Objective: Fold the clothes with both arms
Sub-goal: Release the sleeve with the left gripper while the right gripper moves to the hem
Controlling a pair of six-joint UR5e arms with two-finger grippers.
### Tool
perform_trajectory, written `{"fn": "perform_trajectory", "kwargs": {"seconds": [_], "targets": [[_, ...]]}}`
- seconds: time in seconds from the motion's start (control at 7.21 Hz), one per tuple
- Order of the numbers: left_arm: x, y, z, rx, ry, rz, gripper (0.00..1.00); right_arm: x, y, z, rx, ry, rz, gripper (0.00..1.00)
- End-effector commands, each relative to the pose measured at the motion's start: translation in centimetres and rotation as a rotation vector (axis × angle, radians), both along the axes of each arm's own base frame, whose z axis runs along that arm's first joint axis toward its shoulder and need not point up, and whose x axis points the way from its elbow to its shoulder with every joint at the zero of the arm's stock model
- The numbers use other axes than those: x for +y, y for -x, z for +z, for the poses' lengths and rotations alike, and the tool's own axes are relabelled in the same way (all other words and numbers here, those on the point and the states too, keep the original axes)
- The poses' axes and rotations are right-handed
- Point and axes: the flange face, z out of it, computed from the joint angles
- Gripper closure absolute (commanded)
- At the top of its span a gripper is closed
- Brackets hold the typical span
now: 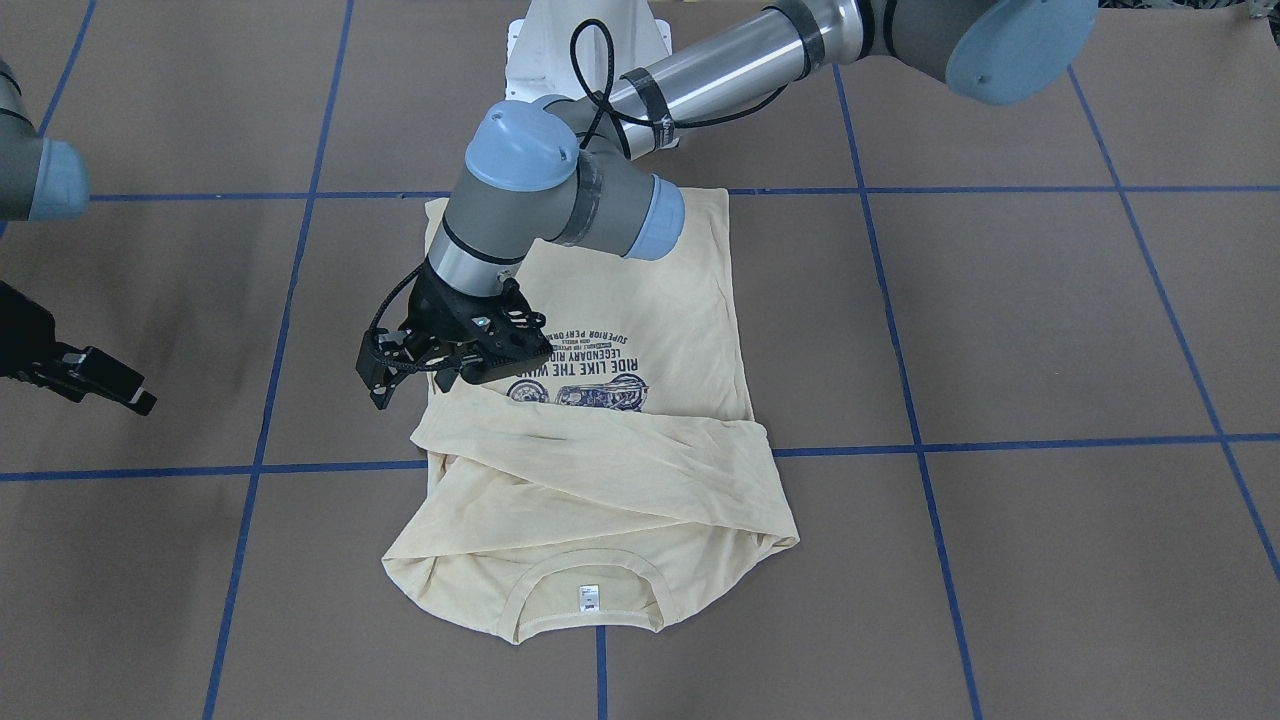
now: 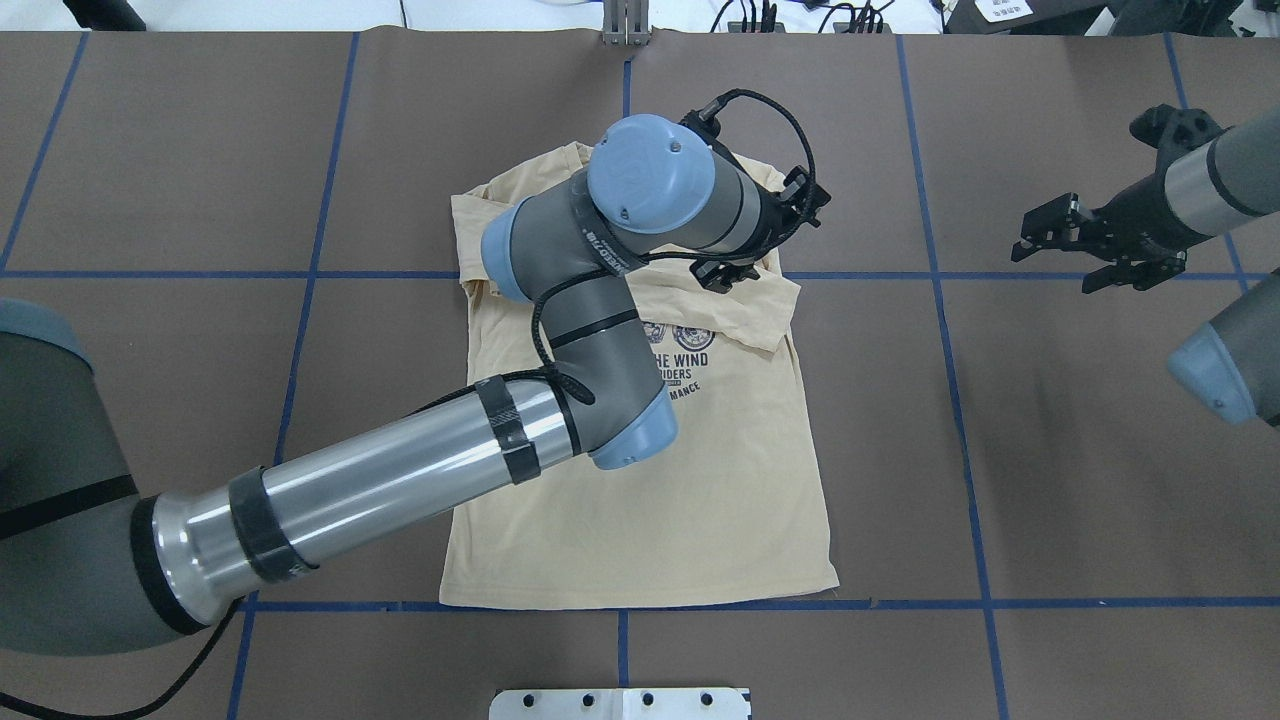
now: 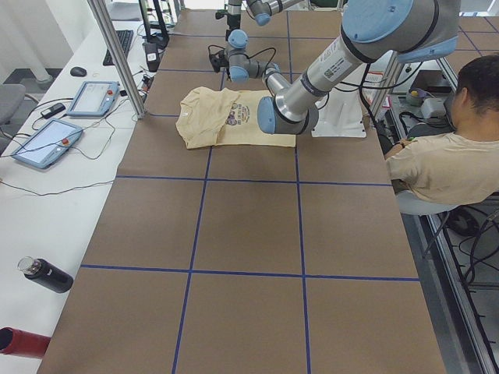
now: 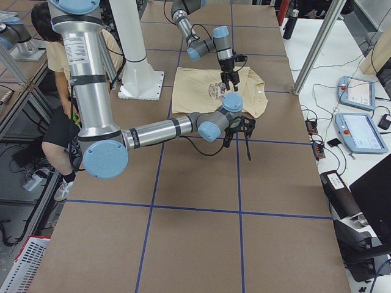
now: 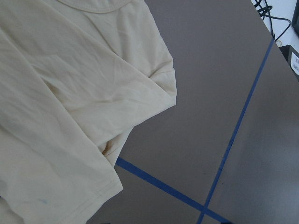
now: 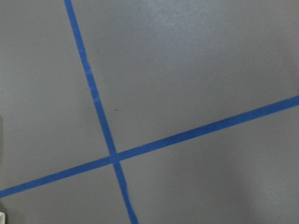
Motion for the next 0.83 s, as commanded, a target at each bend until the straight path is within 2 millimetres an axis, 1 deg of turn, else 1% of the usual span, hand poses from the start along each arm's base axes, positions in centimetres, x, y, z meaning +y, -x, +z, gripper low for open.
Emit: {"fn": "perform_trajectory", "kwargs": {"seconds": [0.0, 0.14, 0.28, 0.42, 0.55, 0.69], "targets": [[1.6, 6.9, 6.5, -0.065, -0.132, 0.059, 0.14, 7.6, 8.2, -6.1, -0.027, 0.079, 0.118, 0.01], [1.6, 10.1, 9.1, -0.094, -0.181, 0.067, 0.14, 12.1, 12.0, -8.2, -0.038, 0.099, 0.196, 0.01], [-0.1, 13.1, 12.2, -0.127, -0.199, 0.081, 0.14, 17.1, 16.1, -9.5, -0.051, 0.114, 0.255, 0.02], [-0.7, 14.2, 14.3, -0.158, -0.224, 0.097, 0.15, 21.4, 19.5, -10.0, -0.056, 0.135, 0.298, 0.02], [-1.1, 14.6, 14.7, -0.166, -0.23, 0.091, 0.14, 24.5, 21.5, -10.0, -0.061, 0.15, 0.304, 0.03], [-1.3, 14.8, 14.6, -0.164, -0.229, 0.089, 0.15, 26.3, 22.3, -10.2, -0.073, 0.193, 0.294, 0.04]]}}
